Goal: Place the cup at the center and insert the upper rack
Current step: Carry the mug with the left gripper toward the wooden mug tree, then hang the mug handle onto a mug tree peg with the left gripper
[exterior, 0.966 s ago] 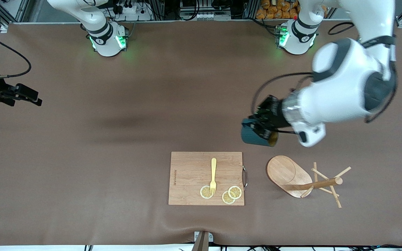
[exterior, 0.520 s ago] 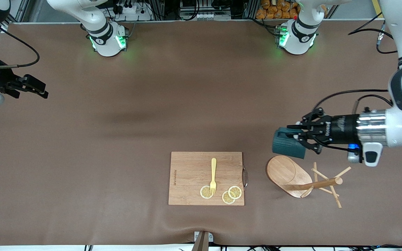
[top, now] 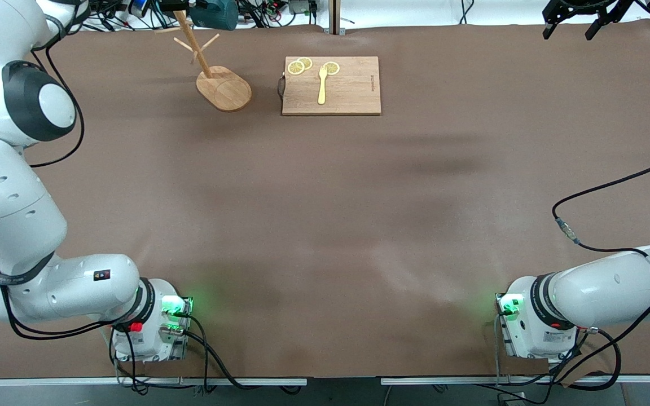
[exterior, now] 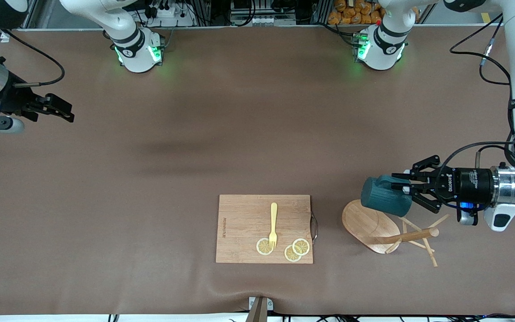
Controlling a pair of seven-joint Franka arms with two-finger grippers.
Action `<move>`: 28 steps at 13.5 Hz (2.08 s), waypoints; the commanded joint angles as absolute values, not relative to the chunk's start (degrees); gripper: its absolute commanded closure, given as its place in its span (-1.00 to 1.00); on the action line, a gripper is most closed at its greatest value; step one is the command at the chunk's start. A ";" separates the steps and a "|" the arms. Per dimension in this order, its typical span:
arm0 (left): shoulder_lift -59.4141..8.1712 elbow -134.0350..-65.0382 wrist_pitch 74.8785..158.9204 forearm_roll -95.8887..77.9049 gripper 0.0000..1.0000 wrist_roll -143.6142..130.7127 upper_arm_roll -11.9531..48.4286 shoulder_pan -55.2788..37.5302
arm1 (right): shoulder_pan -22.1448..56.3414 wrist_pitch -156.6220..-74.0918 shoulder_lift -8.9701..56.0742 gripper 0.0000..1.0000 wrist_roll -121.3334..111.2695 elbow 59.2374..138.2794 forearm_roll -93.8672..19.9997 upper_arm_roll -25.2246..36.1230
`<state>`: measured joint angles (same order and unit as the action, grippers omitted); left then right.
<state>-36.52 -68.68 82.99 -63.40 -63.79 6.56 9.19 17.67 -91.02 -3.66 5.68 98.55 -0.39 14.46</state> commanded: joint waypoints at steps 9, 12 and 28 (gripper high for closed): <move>-41.22 -68.29 82.44 -70.40 1.00 -54.59 6.68 10.90 | 19.07 -91.76 -5.62 -1.00 7.03 99.32 0.79 14.59; -42.80 -68.29 82.44 -70.84 1.00 -51.25 6.77 12.56 | 19.25 -92.37 -5.28 -1.00 6.50 99.05 0.79 14.50; -46.93 -68.20 81.30 -73.39 1.00 -41.32 6.94 16.08 | 20.30 -95.10 -4.92 -1.00 6.94 98.79 0.79 14.59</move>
<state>-46.41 -68.80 82.74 -72.02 -42.93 6.51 15.22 19.70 -94.68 -4.21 6.07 98.49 -0.08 14.27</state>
